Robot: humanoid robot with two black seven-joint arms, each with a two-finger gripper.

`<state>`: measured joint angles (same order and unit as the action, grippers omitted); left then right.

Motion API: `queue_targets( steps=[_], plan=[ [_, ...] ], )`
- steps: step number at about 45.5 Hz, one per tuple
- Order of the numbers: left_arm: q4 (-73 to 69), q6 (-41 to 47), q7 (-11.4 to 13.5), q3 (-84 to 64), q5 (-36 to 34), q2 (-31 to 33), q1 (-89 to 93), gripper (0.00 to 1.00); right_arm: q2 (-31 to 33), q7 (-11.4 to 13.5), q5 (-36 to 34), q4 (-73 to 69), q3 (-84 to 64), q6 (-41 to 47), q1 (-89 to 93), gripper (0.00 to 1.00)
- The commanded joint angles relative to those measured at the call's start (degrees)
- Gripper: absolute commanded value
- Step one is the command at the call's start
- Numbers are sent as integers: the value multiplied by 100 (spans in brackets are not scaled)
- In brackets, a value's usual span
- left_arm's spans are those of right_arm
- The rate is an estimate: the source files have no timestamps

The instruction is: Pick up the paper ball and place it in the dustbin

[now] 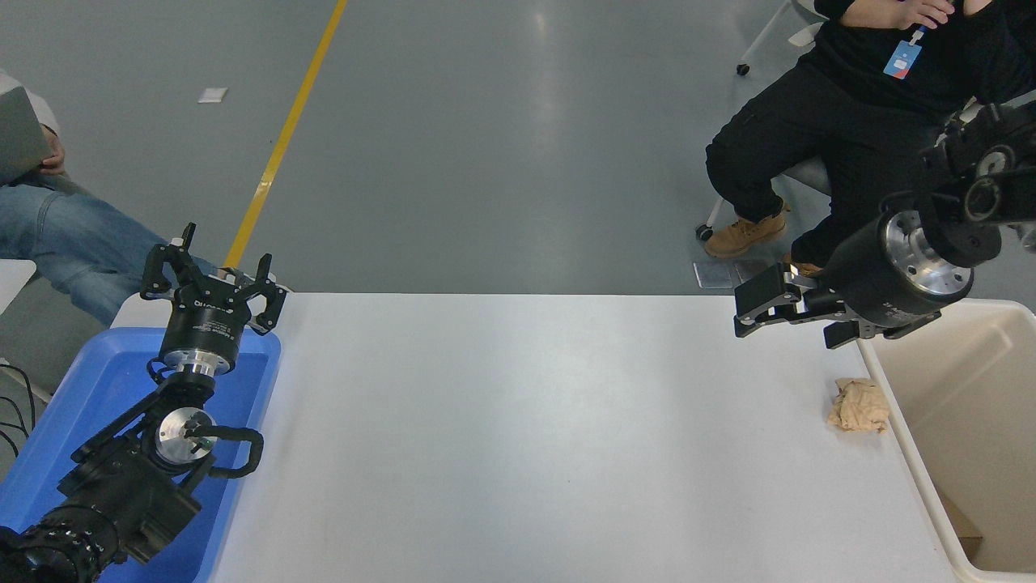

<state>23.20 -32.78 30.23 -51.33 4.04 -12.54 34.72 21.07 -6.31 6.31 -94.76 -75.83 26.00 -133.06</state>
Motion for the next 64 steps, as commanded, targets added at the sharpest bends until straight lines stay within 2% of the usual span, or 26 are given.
queue_targets(
  steps=[1, 37, 48, 64],
  plan=[
    [0, -1, 0, 0, 0, 6, 0, 99, 11, -2, -16, -7, -20, 2, -35, 100],
    [0, -1, 0, 0, 0, 6, 0, 99, -156, -2, -165, 256, -29, 19, 184, 100],
    [0, -1, 0, 0, 0, 6, 0, 99, -156, 7, -183, 748, -319, 72, 649, 100],
    [0, -1, 0, 0, 0, -3, 0, 99, 275, -2, -165, 1697, -275, 142, 1563, 100]
  ],
)
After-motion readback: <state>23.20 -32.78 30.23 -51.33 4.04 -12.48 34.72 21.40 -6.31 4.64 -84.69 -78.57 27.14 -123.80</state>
